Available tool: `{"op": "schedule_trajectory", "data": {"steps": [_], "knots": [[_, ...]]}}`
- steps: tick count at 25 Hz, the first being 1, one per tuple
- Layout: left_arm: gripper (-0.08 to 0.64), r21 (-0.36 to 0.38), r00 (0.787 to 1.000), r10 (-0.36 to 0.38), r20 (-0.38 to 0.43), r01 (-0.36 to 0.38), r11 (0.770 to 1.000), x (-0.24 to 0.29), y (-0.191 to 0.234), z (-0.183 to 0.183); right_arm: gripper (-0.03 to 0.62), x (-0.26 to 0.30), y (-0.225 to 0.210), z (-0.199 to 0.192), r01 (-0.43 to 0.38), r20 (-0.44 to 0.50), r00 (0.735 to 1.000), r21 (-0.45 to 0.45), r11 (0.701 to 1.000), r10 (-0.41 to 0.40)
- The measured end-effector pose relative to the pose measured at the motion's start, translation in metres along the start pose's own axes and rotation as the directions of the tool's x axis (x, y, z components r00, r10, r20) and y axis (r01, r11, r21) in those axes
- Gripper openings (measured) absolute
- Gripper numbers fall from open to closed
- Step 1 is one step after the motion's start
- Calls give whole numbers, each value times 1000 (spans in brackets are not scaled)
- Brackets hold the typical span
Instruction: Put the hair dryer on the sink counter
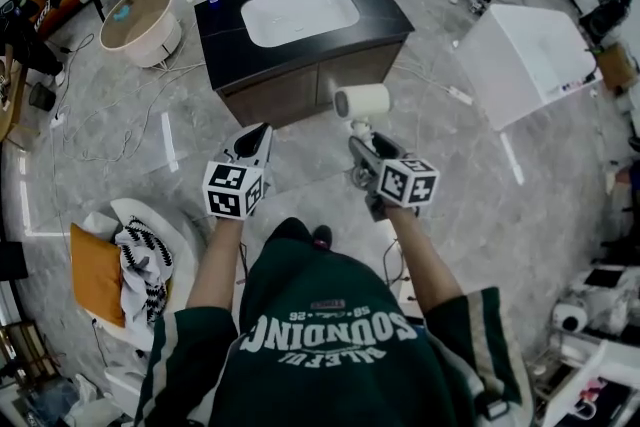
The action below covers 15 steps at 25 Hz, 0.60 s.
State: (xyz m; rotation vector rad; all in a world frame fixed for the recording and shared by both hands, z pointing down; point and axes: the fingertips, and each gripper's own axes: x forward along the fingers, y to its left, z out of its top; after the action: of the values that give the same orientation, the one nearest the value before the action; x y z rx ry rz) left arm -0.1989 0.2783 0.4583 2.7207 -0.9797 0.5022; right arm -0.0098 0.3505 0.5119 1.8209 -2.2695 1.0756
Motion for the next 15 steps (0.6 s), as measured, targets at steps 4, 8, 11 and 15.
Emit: {"op": "schedule_trajectory", "data": {"steps": [4, 8, 11, 15], "knots": [[2, -3, 1000, 4, -8, -4, 1000, 13, 0, 1, 222, 3, -11, 8, 0, -3, 1000, -4, 1000, 0], [2, -14, 1000, 5, -9, -5, 1000, 36, 5, 5, 222, 14, -24, 16, -6, -11, 1000, -1, 1000, 6], [2, -19, 1000, 5, -7, -5, 1000, 57, 12, 12, 222, 28, -35, 28, -8, -17, 1000, -6, 1000, 8], [2, -20, 1000, 1, -8, -1, 1000, 91, 29, 21, 222, 53, -51, 50, -13, -14, 1000, -11, 1000, 13]]}}
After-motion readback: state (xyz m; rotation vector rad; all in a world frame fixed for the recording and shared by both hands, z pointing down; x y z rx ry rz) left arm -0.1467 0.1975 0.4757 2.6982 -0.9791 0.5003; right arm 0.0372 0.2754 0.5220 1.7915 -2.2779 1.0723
